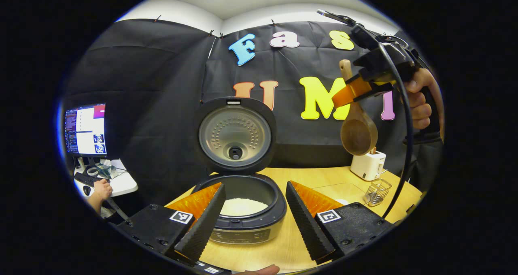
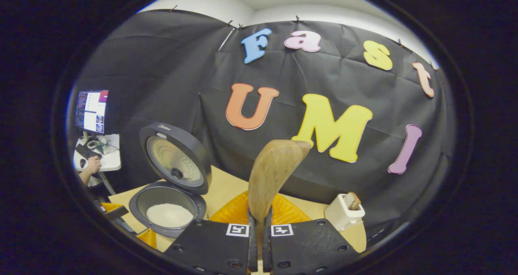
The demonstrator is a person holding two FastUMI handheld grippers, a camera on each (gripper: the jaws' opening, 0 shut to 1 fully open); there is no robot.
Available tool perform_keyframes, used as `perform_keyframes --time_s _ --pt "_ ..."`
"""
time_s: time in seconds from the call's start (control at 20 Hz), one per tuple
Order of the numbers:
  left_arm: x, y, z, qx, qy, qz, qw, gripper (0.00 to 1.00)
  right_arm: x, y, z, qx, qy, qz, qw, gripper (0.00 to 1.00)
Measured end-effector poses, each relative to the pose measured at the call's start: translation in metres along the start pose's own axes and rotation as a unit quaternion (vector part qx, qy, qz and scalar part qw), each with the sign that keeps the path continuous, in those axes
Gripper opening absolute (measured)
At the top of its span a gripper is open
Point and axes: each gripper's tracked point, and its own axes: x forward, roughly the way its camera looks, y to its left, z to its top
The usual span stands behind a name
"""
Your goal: Close the left gripper, press the button to open the rice cooker; take a wooden spoon from the chopstick holder with the right hand, scoop a spoonful of rice and pour it into the rice cooker, then put the wooden spoon back into the chopstick holder.
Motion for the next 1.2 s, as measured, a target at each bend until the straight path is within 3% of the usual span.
perform_keyframes --time_s 0.45,1.0,1.2 --pt "-0.001 -0.039 -0.002 0.002 0.001 -0.038 0.999 0.95 -0.014 -0.086 -0.054 0.053 0.019 -0.052 0.997 0.05" --pt "-0.005 -0.037 -0.001 -0.010 -0.003 -0.053 0.999 0.95 0.058 -0.195 -0.172 0.131 0.082 -0.149 0.977 0.06" --pt "-0.003 -0.032 -0.002 -0.020 0.002 -0.050 0.999 0.95 0.075 -0.208 -0.217 0.157 0.104 -0.156 0.970 0.06"
